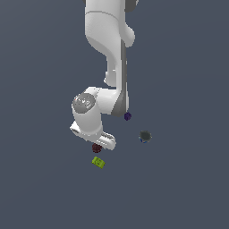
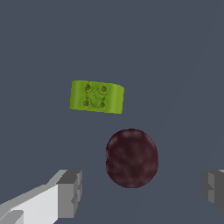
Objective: Pick up a designated object from a clutter of objects.
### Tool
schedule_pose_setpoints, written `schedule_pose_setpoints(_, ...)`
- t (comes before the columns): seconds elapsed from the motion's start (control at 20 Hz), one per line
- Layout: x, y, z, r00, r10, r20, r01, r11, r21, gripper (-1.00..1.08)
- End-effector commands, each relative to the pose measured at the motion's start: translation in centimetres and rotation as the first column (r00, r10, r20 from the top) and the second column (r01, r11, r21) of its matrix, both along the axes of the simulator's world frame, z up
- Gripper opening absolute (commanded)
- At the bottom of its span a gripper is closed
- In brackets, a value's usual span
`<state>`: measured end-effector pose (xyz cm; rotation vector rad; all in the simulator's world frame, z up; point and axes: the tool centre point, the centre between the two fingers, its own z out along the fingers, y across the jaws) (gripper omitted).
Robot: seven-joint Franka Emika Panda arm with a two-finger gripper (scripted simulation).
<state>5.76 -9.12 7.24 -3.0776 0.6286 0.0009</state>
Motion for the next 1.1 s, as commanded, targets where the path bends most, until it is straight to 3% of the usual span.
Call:
schedule_pose_setpoints(0.0, -0.1, 0.0, -0.9, 1.0, 0.0, -0.001, 0.0, 1.0, 0.0, 1.0)
schedule_pose_setpoints(0.55, 0.0, 0.0, -4.4, 1.0, -0.002, 0.0, 0.002, 1.0, 0.0, 1.0)
schedule_pose_setpoints(0.6, 0.0, 0.0, -4.4, 1.0, -0.002, 0.0, 0.002, 1.0, 0.0, -1.0)
schedule_pose_setpoints(1.05, 0.0, 0.0, -4.4, 1.0, -0.002, 0.0, 0.002, 1.0, 0.0, -1.0)
